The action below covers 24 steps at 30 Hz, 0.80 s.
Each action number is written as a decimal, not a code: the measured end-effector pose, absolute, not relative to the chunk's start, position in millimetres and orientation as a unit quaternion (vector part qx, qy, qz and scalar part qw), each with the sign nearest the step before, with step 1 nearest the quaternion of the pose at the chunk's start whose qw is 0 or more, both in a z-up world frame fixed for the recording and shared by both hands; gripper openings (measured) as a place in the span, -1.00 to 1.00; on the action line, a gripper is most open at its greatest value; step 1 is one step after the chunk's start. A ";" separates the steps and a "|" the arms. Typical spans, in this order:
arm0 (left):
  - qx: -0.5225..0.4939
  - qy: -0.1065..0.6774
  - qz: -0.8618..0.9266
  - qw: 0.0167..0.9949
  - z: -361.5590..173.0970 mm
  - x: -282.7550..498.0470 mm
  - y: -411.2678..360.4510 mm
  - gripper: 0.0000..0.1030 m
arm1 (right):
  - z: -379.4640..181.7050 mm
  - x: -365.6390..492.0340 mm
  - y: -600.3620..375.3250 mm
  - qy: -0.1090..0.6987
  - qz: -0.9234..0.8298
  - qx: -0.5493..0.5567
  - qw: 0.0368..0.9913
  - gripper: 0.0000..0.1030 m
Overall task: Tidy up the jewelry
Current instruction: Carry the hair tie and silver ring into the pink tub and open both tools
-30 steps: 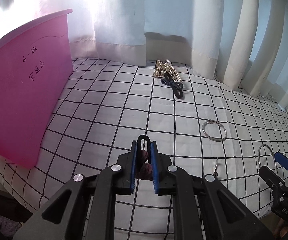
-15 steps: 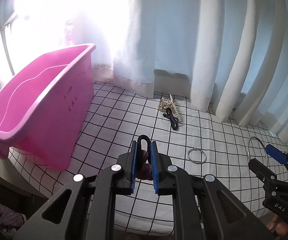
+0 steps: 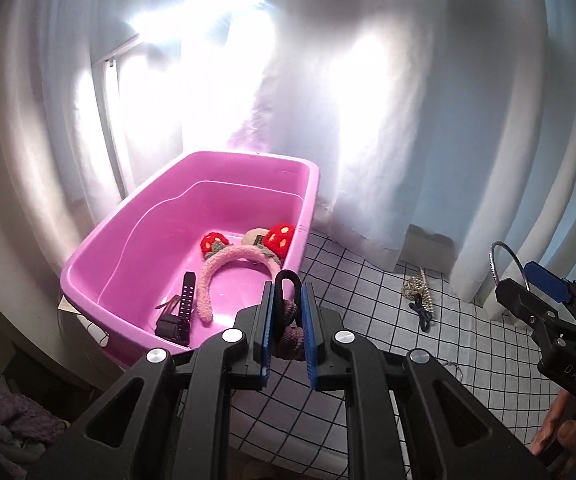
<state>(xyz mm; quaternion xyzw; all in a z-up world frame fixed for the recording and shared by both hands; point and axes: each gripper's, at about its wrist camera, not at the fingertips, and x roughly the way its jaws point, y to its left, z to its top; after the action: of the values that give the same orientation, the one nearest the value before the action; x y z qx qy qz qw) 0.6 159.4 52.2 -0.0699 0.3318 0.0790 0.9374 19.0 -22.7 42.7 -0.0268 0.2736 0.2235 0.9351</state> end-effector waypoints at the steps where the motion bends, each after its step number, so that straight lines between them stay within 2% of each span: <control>1: -0.072 0.333 0.086 0.936 52.8 4.0 173.5 -0.74 | 45.4 26.8 -9.9 0.274 0.232 -0.025 0.933 0.39; 12: -0.095 0.351 0.141 0.921 47.2 55.5 293.5 -0.74 | 63.0 119.0 120.1 0.282 0.291 -0.051 0.913 0.39; 24: -0.136 0.428 0.132 0.884 5.5 105.3 331.3 -0.74 | 27.0 211.2 196.2 0.362 0.312 -0.143 0.867 0.39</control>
<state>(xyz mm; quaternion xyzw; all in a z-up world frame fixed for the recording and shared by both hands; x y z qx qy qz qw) 105.3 331.3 5.5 -0.1357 0.4276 0.1317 0.8840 211.2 196.2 27.0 -0.1431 0.3621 0.3118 0.8667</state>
